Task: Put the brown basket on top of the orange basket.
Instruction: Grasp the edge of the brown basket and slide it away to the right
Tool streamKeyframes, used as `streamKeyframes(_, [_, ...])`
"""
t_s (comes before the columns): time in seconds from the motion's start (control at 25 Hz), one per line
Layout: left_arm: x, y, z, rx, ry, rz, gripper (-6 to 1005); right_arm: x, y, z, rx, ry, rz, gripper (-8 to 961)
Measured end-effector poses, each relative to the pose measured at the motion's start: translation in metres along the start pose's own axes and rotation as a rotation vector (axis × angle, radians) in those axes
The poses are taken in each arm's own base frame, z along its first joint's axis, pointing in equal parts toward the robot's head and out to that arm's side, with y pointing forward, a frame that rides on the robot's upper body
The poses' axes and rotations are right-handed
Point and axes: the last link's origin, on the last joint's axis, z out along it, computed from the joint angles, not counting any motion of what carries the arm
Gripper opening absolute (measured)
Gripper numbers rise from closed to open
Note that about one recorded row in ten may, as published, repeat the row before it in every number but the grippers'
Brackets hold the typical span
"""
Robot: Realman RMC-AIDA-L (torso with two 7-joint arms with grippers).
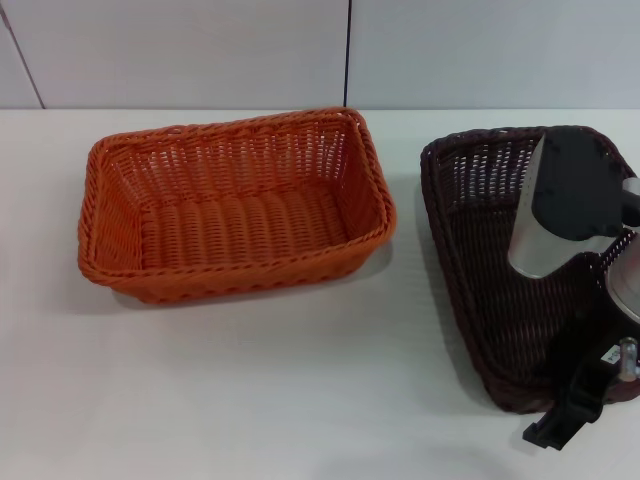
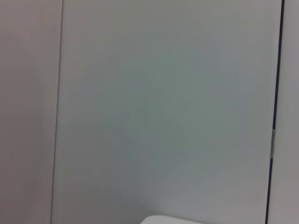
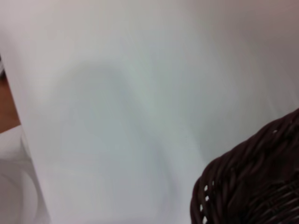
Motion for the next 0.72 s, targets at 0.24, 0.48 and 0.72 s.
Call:
streamKeyframes(0.24, [-0.001,-0.001,-0.001,0.003,-0.002,-0.001,712,0.002,-0.003,0.009,-0.012,0.044,0.016,670])
streamKeyframes(0.48, [-0.001,-0.001,-0.001,0.003,-0.002,-0.001,711,-0.001,-0.002,0.004,0.009,0.039,-0.007,531])
streamKeyframes(0.72, [0.0,0.0,0.0,0.003,0.0,-0.002,710,-0.003,0.001,-0.005,0.037,0.029,-0.018,389])
